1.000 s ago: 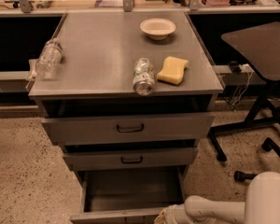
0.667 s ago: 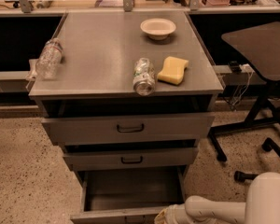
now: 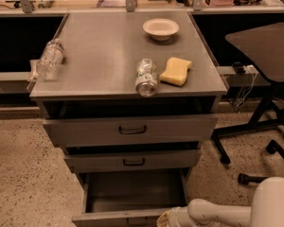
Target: Close bottom drawer
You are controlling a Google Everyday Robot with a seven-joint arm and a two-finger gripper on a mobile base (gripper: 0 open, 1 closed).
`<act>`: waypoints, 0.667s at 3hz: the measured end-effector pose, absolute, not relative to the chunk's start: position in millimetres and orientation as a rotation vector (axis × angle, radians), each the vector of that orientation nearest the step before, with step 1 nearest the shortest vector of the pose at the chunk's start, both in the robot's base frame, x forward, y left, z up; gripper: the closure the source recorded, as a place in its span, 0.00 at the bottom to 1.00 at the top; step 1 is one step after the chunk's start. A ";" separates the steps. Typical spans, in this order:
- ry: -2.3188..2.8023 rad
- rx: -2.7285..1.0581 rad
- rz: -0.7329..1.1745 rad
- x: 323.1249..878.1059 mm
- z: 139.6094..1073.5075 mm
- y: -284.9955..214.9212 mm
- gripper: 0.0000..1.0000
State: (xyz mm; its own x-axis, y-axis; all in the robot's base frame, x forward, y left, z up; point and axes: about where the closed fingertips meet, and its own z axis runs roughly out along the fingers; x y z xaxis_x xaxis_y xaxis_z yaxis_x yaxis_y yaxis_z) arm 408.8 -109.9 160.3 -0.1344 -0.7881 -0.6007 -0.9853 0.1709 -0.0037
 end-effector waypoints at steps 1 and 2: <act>1.982 -1.670 0.553 408.8 160.3 -109.9 0.31; 1.982 -1.670 0.554 408.7 160.3 -109.8 0.00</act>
Offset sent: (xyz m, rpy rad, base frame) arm 0.0000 0.0000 0.0000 0.0000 0.0000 0.0000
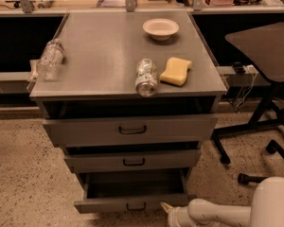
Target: Close bottom drawer
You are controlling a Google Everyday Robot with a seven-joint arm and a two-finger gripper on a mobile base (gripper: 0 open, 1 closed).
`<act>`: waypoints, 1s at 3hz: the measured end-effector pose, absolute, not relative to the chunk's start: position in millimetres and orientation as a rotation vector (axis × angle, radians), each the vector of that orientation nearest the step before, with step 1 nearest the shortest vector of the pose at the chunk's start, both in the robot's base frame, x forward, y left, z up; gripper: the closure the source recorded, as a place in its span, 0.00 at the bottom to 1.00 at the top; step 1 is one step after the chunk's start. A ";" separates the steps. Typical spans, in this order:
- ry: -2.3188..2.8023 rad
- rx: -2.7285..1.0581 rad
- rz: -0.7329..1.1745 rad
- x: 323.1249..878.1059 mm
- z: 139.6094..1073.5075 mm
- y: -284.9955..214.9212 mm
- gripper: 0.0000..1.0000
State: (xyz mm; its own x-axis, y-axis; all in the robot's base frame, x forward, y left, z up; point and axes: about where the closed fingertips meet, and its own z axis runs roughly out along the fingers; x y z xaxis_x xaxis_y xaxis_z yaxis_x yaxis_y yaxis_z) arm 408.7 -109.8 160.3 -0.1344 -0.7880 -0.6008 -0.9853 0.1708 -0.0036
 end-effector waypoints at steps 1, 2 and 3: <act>1.976 -1.672 0.556 409.4 159.7 -109.9 0.02; 1.881 -1.701 0.600 420.3 151.8 -111.5 0.25; 1.752 -1.711 0.727 421.2 126.7 -90.8 0.48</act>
Offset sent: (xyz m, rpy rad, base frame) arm 0.0335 -0.0100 -0.0208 0.1503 -0.0844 0.1696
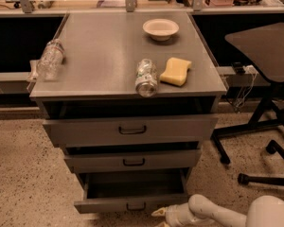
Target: Close bottom drawer
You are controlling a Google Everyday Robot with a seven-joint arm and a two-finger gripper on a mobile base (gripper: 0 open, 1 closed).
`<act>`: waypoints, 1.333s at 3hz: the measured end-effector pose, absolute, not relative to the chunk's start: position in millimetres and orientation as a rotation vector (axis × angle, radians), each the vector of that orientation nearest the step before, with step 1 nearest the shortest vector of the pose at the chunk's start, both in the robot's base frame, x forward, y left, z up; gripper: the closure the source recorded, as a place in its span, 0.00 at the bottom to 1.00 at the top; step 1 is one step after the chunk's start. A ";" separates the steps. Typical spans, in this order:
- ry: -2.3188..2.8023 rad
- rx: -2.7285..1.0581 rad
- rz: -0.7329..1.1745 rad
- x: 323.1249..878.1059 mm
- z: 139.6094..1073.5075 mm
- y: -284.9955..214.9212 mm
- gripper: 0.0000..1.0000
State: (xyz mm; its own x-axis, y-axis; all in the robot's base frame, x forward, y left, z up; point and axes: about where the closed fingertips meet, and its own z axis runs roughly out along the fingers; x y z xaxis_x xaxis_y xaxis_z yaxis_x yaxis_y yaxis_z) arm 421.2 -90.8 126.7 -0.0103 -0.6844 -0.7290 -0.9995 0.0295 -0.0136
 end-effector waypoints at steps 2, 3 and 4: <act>1.682 -1.609 0.723 468.8 106.6 -97.0 0.95; 1.682 -1.490 0.632 484.0 109.1 -101.6 1.00; 1.681 -1.350 0.529 501.8 113.2 -106.7 1.00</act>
Offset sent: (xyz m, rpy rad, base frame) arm 0.0970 -0.0233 -0.0274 0.1377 -0.1424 -0.1568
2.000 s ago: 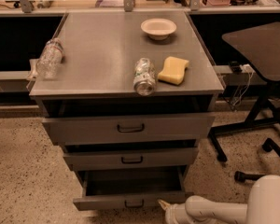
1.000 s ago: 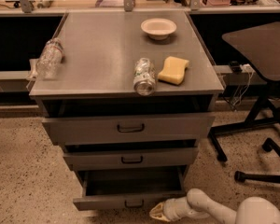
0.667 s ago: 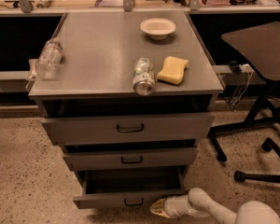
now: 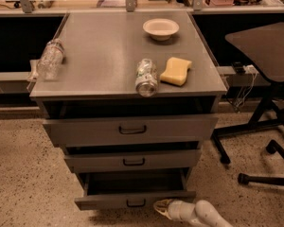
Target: Close bottom drawer
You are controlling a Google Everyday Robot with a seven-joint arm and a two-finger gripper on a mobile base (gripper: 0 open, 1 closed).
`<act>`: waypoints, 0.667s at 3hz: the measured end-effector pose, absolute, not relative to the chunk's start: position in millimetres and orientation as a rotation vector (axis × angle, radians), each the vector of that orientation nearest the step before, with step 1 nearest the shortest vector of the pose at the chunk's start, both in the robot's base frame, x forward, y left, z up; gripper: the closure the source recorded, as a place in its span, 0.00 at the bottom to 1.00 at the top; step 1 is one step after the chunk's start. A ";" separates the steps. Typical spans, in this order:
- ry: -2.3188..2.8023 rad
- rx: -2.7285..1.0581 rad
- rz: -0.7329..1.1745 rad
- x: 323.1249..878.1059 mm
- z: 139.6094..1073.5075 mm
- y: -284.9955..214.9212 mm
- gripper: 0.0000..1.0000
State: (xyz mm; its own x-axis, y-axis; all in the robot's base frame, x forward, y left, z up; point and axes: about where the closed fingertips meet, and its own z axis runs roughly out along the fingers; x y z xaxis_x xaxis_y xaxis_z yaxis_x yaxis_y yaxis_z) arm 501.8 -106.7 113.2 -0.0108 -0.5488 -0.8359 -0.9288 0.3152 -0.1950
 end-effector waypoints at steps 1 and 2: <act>1.665 -1.281 0.474 516.5 117.3 -106.1 1.00; 1.654 -1.273 0.474 528.0 119.3 -102.2 0.81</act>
Offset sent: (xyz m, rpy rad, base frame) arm 0.0414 0.0054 0.0093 0.0401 -0.0717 -0.0671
